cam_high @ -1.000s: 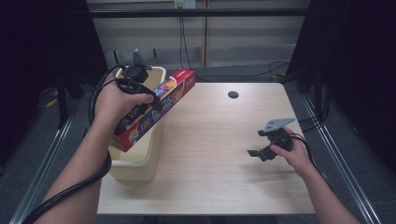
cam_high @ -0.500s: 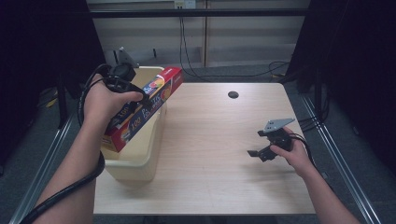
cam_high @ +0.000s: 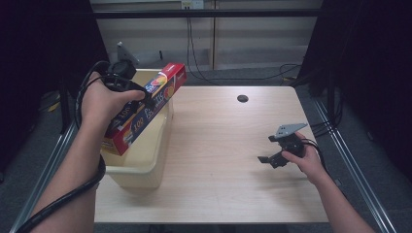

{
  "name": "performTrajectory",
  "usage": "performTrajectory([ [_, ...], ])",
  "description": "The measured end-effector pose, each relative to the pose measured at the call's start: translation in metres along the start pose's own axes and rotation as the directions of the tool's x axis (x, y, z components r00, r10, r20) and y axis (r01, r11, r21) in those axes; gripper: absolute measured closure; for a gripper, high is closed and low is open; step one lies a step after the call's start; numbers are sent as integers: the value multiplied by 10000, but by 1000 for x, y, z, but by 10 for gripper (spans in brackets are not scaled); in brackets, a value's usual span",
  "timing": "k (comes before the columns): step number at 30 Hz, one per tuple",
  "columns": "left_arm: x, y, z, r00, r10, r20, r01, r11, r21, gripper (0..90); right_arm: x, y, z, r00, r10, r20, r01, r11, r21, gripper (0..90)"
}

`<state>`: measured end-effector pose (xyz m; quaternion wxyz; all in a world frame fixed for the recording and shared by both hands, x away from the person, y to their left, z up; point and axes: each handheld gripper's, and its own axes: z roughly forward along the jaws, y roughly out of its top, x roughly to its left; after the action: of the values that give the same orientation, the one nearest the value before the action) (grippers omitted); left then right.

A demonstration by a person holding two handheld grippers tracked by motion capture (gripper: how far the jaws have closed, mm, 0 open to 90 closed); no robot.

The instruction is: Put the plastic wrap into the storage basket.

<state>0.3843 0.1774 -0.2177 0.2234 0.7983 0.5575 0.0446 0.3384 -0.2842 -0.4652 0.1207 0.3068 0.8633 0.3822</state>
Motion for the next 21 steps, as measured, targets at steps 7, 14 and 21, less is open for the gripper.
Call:
performTrajectory([
  [7,6,-4,-9,9993,-331,-184,331,9995,-14,407,0,0,-1,10000,8,66,-7,10000,-37,25],
  [14,15,-11,-16,9963,-707,-484,706,9975,-51,407,0,0,0,10000,26,72,-26,10000,19,25],
  [21,22,-17,-20,9911,-1106,-739,1104,9939,-78,407,0,0,1,10000,29,52,-29,10000,19,25],
])
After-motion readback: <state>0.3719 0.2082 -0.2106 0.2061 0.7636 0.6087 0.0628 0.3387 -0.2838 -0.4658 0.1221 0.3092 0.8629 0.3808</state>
